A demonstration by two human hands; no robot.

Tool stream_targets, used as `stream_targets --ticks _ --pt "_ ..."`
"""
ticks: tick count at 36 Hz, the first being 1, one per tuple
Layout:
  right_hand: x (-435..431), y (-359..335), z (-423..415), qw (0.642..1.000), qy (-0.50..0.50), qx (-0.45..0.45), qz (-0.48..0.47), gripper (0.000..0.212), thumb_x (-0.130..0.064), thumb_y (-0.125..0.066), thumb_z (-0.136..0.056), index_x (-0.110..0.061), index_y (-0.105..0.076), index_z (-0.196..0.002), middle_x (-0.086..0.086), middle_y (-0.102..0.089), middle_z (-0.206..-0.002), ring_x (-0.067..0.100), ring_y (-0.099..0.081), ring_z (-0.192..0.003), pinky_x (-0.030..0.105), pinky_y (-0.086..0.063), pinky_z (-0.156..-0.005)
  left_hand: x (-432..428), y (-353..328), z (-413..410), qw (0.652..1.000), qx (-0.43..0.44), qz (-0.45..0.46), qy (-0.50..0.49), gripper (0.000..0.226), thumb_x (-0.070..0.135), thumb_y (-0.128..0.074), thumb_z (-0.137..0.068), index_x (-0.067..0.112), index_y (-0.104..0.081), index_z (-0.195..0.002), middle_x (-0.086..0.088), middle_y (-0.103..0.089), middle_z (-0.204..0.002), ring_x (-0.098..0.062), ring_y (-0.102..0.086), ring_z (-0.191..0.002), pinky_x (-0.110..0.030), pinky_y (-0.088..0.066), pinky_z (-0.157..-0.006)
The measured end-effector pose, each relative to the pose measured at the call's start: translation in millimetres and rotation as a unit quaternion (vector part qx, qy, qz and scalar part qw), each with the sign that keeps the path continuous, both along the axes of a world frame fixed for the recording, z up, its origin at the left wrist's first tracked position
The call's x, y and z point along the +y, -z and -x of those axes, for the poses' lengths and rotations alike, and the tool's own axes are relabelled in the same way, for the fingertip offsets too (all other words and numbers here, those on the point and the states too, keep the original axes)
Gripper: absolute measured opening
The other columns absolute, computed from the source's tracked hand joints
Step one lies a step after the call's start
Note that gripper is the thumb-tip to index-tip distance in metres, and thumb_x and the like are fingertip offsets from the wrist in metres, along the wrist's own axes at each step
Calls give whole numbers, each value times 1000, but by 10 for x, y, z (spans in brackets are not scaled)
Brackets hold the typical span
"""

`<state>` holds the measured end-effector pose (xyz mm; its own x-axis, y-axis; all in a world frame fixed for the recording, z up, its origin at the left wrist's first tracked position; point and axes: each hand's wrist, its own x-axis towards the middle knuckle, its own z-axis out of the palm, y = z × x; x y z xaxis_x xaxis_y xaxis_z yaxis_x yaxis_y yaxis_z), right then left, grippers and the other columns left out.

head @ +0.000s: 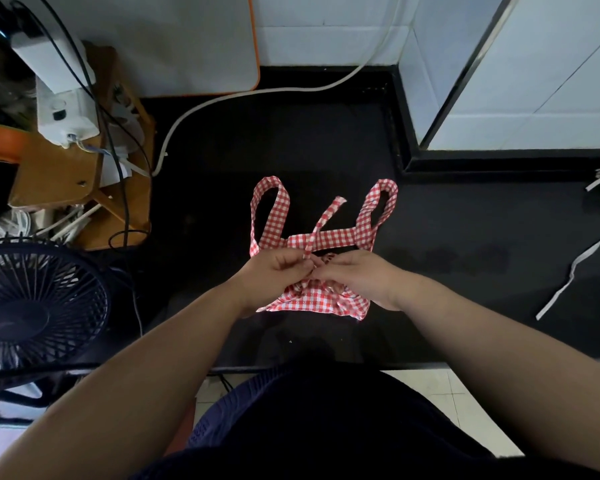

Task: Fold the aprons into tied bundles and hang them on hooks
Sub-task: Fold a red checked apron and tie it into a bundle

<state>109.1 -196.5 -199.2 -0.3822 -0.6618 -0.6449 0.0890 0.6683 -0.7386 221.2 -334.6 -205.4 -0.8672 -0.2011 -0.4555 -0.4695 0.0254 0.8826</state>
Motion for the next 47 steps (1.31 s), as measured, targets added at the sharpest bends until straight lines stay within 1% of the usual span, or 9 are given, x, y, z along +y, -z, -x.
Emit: stream_targets --ticks 4,8,11,15,20,24,28,33,47 --pt "-17 -2 -69 994 -51 92 1 29 -30 -64 -89 -10 -58 -69 4 -51 -65 15 -46 -62 26 -38 -57 6 20 15 998 0 -28 -57 11 18 -63 -90 16 -73 -95 6 -74 -89 -1 -68 -81 -12 -51 -70" --pt "-31 27 -64 983 -61 170 -4 34 -31 -58 -93 -14 -53 -64 2 -48 -59 14 -42 -54 25 -33 -51 9 33 1 994 -4 -65 -85 12 16 -67 -86 14 -74 -96 2 -75 -96 -9 -70 -92 -17 -53 -77" --pt "-35 7 -51 995 -8 104 -8 32 -22 -53 -95 -12 -60 -65 1 -56 -62 11 -50 -58 23 -41 -59 6 25 0 988 -7 -100 -113 11 13 -67 -85 12 -74 -93 -1 -75 -94 -12 -71 -90 -18 -54 -75" --pt "-35 -1 -8 993 86 -80 22 17 -5 -61 -87 -2 -70 -100 9 -71 -103 21 -66 -99 31 -49 -95 15 18 1 989 -14 -98 -113 9 16 -66 -86 14 -74 -89 -3 -75 -92 -14 -71 -88 -21 -54 -77" --pt "43 -8 11 958 195 -192 87 28 -18 -59 -91 -4 -65 -114 11 -69 -113 24 -65 -106 35 -50 -94 81 26 9 991 -14 -55 -118 17 18 -63 -91 21 -70 -75 0 -73 -84 -14 -68 -83 -26 -52 -78" --pt "27 81 -111 969 232 -50 64 44 -32 -62 -90 10 -59 -101 31 -61 -109 49 -59 -103 55 -48 -94 154 65 -5 983 -14 4 -184 11 24 -62 -92 20 -67 -83 -1 -72 -88 -17 -68 -88 -31 -56 -80" --pt "9 159 -195 971 231 45 47 38 -28 -54 -95 10 -55 -90 16 -57 -83 29 -52 -76 39 -41 -68 235 77 -30 968 -28 24 -250 10 24 -59 -93 17 -64 -88 -6 -72 -89 -25 -69 -89 -39 -58 -79" --pt "125 204 -160 965 181 186 -38 32 -25 -44 -100 4 -56 -96 17 -61 -92 26 -56 -78 38 -46 -68 172 97 -122 951 -47 62 -301 10 22 -57 -94 15 -62 -90 -12 -70 -94 -27 -68 -85 -47 -55 -79" --pt "138 249 -143 944 245 190 -114 29 -24 -33 -103 -6 -52 -114 5 -55 -104 19 -51 -93 34 -41 -78 126 222 -274 958 -33 17 -284 10 32 -54 -95 23 -59 -97 -2 -73 -95 -22 -71 -91 -50 -55 -87"
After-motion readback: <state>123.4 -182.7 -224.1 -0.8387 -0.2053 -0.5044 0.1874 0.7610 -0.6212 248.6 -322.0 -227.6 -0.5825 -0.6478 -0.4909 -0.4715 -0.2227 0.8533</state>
